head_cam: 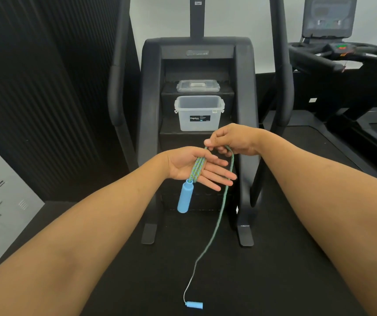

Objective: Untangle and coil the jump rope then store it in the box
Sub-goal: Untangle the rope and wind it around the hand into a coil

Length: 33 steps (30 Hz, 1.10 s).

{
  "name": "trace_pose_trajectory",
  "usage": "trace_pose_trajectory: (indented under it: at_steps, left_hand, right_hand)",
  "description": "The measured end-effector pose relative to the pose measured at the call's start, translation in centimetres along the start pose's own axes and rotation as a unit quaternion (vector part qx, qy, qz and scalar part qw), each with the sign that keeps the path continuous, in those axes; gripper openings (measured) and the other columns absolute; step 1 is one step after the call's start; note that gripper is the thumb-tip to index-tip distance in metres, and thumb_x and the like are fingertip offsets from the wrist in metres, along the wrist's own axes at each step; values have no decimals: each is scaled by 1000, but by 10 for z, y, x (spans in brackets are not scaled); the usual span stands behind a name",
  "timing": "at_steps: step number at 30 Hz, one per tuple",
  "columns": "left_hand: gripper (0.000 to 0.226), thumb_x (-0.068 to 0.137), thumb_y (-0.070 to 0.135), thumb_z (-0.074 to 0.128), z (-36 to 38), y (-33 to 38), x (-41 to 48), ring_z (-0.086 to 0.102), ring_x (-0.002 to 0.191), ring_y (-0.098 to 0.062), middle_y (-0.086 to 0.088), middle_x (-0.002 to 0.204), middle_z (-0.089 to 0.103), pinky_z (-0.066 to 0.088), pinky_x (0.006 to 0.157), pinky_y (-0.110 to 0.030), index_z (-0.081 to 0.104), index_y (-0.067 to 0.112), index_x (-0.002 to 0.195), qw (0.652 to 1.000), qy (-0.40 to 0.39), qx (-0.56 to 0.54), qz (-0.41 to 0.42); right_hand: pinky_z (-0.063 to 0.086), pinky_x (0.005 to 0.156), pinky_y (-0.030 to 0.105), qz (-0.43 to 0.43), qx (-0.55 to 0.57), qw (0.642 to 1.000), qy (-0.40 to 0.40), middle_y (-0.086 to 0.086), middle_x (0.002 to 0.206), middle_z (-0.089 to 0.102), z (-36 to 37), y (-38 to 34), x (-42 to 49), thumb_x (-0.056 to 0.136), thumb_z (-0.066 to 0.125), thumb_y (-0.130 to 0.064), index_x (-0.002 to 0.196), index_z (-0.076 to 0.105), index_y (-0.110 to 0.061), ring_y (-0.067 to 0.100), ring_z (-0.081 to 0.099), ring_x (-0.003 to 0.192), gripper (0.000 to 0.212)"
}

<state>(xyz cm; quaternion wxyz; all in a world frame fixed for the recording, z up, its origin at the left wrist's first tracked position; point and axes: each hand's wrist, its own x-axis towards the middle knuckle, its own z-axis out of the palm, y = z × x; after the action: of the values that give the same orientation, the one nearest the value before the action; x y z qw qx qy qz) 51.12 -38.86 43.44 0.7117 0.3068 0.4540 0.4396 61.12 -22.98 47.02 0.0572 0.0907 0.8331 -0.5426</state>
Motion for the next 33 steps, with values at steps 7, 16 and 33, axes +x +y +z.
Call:
trace_pose_trajectory:
  at_steps: [7,16,33]
  left_hand:
    - [54,109,25,29,4,5,-1,43,147,-37,-24,150,53,20,126,-56,42,-7,151,997,-46,57,13]
    - [56,112,38,33,19,18,11,66,125,-33,-20,135,67,55,104,-43,56,-3,142,968,24,-119,218]
    - [100,93,80,17,4,5,12,72,105,-25,-17,105,71,57,101,-39,63,-4,118,985,161,42,32]
  right_hand:
    - [46,50,23,8,68,997,-35,8,73,55,-3,16,4,101,59,-26,99,60,9,17,52,58,35]
    - [33,47,18,69,280,955,-70,-12,56,50,20,40,4,110,29,-15,80,52,-23,3,42,49,39]
    - [47,56,28,134,70,982,-110,13,76,59,9,8,13,104,50,-13,88,61,1,16,58,59,24]
